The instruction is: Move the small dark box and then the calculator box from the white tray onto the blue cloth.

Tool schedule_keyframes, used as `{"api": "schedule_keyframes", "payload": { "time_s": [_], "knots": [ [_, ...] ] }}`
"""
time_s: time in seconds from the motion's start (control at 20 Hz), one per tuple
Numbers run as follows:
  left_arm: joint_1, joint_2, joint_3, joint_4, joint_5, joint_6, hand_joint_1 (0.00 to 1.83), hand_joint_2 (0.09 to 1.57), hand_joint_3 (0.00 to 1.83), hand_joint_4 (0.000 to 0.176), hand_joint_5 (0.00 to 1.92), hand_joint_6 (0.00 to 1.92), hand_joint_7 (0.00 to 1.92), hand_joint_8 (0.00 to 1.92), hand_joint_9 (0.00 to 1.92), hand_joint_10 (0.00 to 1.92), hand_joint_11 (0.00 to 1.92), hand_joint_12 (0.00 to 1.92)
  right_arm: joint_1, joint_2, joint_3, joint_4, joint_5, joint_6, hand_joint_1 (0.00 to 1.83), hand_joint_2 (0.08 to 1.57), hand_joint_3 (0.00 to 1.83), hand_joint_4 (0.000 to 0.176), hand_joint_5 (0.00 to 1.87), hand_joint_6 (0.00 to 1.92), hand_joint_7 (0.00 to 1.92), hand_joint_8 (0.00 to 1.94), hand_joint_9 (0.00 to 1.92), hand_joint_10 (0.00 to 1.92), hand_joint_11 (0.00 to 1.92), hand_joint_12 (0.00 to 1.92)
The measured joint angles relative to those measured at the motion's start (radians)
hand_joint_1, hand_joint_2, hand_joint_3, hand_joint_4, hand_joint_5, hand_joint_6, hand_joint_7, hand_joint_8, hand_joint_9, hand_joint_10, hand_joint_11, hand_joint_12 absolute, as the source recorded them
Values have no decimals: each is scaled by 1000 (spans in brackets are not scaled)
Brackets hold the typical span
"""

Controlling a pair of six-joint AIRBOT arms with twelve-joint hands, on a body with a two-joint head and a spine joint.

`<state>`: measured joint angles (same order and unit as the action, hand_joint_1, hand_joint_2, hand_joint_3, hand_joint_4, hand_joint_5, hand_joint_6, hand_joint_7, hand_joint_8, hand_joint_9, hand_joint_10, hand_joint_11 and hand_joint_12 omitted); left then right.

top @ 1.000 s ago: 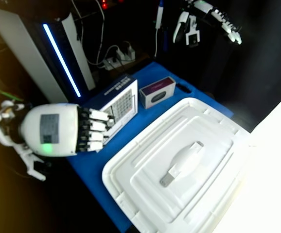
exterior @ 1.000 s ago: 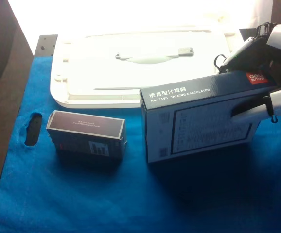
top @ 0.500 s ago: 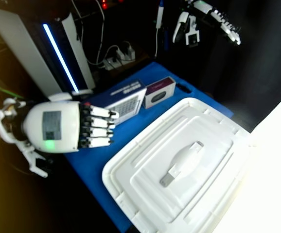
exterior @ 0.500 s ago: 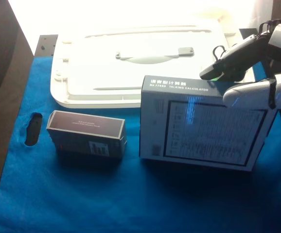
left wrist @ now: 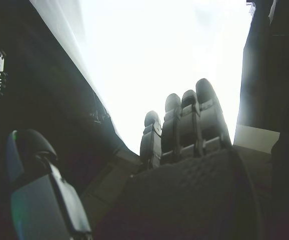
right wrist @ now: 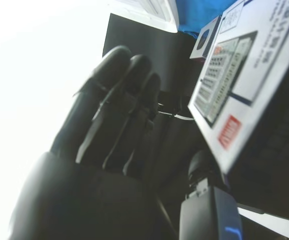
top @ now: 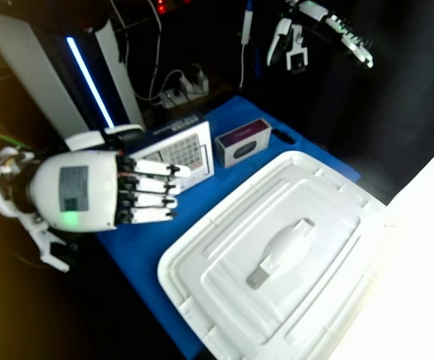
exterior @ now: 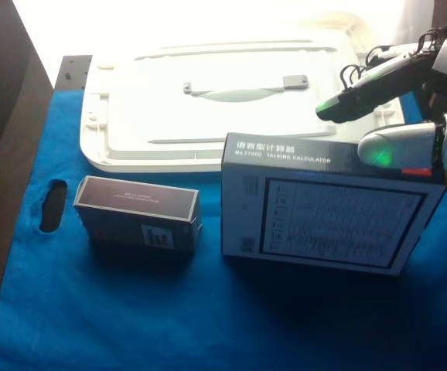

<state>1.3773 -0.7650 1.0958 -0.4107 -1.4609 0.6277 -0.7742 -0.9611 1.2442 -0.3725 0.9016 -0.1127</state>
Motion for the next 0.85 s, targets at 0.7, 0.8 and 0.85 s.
{"api": "schedule_keyframes", "payload": {
  "time_s": [0.7,0.8,0.85],
  "knots": [
    [0,-6,3,-7,-3,-1,541,780,3,176,61,1,103,1,79,0,0,431,29,12,8,69,48,-54,128,1006,0,0,593,0,781,0,819,0,388,1192],
    [0,-6,3,-10,-3,-1,543,790,4,169,62,1,99,0,81,1,0,444,36,13,9,77,54,-61,125,1017,2,0,572,0,783,5,819,2,375,1191],
    [0,-6,3,-10,-3,-1,531,797,7,165,47,0,92,0,78,0,0,447,36,13,9,76,56,-62,129,1016,1,0,571,0,791,7,829,6,378,1186]
  ]
}}
